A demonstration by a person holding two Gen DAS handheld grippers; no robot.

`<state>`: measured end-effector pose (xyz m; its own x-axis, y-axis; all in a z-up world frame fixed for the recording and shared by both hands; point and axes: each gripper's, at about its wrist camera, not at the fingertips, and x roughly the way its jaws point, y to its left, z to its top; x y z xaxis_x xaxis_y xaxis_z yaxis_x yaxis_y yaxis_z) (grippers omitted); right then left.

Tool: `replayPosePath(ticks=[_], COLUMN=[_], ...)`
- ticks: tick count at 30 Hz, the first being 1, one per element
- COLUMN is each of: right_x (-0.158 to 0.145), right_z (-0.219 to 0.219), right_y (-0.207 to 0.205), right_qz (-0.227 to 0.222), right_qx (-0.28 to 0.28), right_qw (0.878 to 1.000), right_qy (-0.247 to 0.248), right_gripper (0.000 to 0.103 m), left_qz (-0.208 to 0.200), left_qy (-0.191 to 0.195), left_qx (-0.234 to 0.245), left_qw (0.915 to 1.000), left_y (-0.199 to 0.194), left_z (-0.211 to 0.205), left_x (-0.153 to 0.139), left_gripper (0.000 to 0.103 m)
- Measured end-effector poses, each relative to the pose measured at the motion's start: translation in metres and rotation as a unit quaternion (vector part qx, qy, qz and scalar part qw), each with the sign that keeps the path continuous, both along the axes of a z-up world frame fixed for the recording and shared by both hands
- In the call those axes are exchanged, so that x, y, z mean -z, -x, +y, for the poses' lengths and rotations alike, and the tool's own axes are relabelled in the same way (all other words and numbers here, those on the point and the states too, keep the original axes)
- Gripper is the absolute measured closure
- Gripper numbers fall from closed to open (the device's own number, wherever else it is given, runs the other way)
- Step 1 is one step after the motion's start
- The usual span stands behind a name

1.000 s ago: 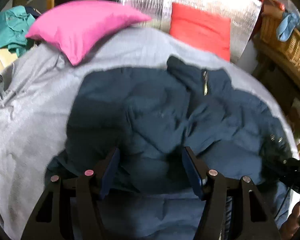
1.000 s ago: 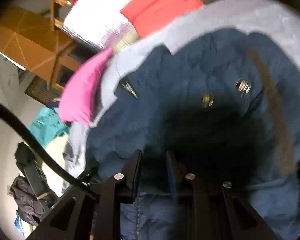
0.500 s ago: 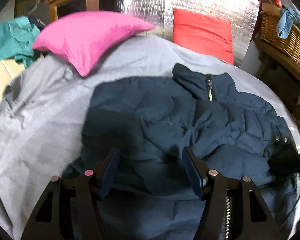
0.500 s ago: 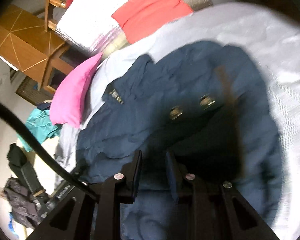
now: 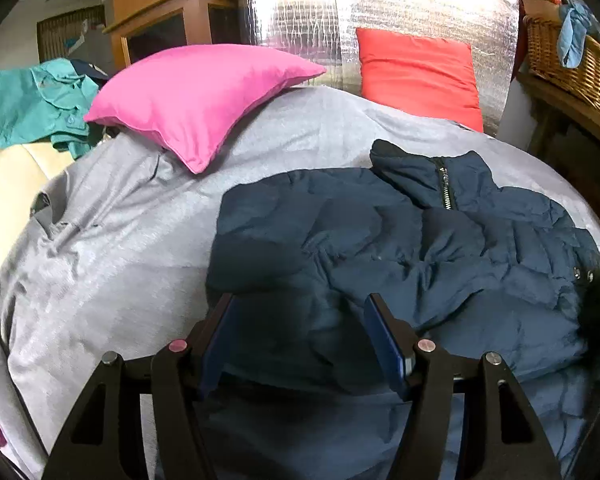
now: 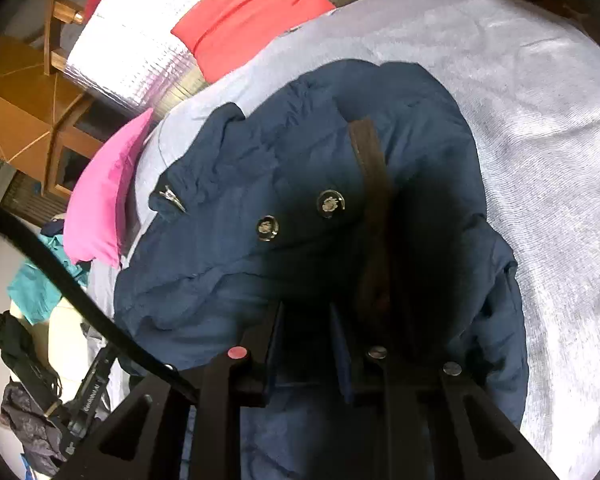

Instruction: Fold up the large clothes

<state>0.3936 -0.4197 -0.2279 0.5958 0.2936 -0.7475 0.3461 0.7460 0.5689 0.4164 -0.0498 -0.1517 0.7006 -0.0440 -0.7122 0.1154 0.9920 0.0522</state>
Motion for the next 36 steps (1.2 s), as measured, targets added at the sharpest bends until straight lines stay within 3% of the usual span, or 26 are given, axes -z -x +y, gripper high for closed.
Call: replayPosePath(ticks=[8, 10, 15, 21, 25, 29, 33, 36], right_x=[-0.024, -0.021, 0.002, 0.001, -0.012, -0.007, 0.004, -0.001], right_z=[0.043, 0.055, 0.076, 0.067, 0.055, 0.04, 0.038, 0.031], right_y=[-0.005, -0.009, -0.026, -0.02, -0.012, -0.009, -0.012, -0.008], right_qz=[-0.068, -0.066, -0.021, -0.029, -0.048, -0.039, -0.026, -0.034], right_qx=[-0.053, -0.069, -0.091, -0.084, -0.076, -0.07, -0.081, -0.076], right_qw=[0.996, 0.995, 0.995, 0.996, 0.996, 0.997, 0.996, 0.996], right_qy=[0.014, 0.014, 0.039, 0.004, 0.009, -0.005, -0.023, -0.033], right_gripper=[0.072, 0.066, 0.063, 0.063, 0.063, 0.063, 0.063, 0.063], left_qz=[-0.005, -0.004, 0.003, 0.016, 0.025, 0.026, 0.066, 0.071], left_qy=[-0.011, -0.014, -0.025, -0.027, -0.01, 0.003, -0.01, -0.008], left_qx=[-0.005, -0.006, -0.011, -0.019, -0.027, -0.051, -0.045, -0.049], left_qw=[0.9999, 0.9999, 0.9996, 0.9993, 0.9993, 0.9984, 0.9968, 0.9963], left_y=[0.0, 0.0, -0.002, -0.005, -0.01, -0.016, -0.025, -0.026], left_z=[0.006, 0.007, 0.01, 0.017, 0.026, 0.041, 0.039, 0.038], left_x=[-0.001, 0.0, 0.006, 0.011, 0.01, 0.009, 0.028, 0.031], left_gripper=[0.037, 0.037, 0.037, 0.037, 0.037, 0.037, 0.037, 0.037])
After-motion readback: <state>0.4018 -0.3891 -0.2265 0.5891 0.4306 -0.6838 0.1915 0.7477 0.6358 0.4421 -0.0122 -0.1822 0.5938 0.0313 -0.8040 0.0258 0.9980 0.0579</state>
